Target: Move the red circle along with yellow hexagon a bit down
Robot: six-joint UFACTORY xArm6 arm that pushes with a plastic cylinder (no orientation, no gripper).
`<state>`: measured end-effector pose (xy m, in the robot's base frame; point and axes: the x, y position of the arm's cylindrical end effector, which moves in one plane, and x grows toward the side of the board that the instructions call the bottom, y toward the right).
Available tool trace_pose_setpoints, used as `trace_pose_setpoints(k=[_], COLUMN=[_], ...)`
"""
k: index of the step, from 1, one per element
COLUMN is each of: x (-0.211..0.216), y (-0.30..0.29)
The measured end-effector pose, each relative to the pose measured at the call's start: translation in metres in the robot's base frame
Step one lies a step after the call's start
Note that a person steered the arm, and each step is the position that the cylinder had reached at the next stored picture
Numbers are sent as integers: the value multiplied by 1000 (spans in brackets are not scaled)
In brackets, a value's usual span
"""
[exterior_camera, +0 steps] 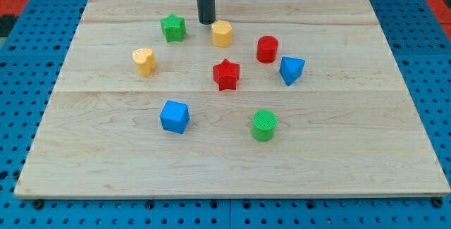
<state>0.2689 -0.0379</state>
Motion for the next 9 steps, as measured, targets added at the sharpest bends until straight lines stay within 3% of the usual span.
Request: trace_pose_setpoints(k=[1,2,4,5,6,8,9], x=[10,64,17,42,88,86,78], y=[4,30,70,181,180,74,128])
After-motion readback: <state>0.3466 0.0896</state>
